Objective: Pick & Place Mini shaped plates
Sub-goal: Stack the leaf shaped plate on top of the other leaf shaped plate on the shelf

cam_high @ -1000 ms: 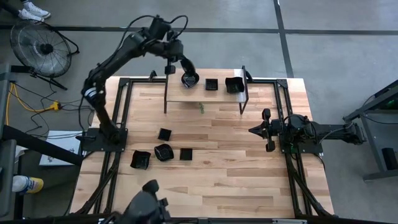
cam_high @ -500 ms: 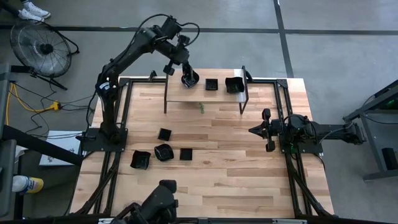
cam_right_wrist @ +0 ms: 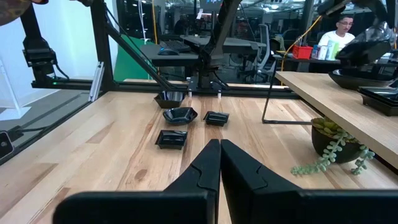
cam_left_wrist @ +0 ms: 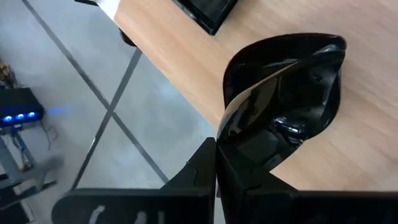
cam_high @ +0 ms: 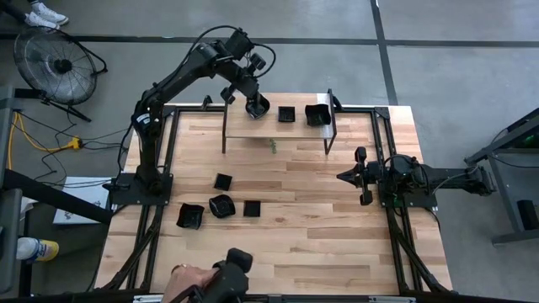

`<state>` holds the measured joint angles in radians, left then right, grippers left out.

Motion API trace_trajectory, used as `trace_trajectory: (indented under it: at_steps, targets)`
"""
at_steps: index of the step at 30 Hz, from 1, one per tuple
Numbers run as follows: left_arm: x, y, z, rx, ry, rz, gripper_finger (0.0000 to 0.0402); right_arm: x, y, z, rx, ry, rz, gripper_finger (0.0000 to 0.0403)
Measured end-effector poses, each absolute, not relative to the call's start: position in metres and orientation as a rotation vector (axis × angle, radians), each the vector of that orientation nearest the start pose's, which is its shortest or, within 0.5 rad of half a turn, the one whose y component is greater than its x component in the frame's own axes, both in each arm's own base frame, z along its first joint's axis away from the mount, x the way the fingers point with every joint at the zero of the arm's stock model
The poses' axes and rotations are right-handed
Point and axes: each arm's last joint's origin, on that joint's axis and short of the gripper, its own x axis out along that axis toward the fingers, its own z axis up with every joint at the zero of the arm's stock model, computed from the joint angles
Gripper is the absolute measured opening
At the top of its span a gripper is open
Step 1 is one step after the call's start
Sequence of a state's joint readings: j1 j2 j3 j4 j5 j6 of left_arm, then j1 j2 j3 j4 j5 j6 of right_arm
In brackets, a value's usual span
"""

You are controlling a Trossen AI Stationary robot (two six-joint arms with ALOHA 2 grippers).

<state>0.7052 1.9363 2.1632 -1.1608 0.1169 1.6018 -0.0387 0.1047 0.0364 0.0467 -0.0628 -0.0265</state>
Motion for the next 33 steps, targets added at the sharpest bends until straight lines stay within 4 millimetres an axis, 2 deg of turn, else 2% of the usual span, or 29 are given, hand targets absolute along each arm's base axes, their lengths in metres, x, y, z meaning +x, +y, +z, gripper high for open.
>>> trace_trajectory:
  at_steps: [11,23,33]
  targets:
    - [0.310,0.256,0.375,1.038,1.073,-0.287,0.0000,0.103,-0.002,0.172,-0.025,0.021,0.024,0.0005]
    - [0.314,0.251,0.375,1.052,1.144,-0.244,0.0001,0.103,-0.002,0.172,-0.025,0.021,0.024,0.0001]
    - [0.313,0.241,0.394,1.083,1.126,-0.235,0.0001,0.103,-0.002,0.172,-0.025,0.023,0.024,0.0008]
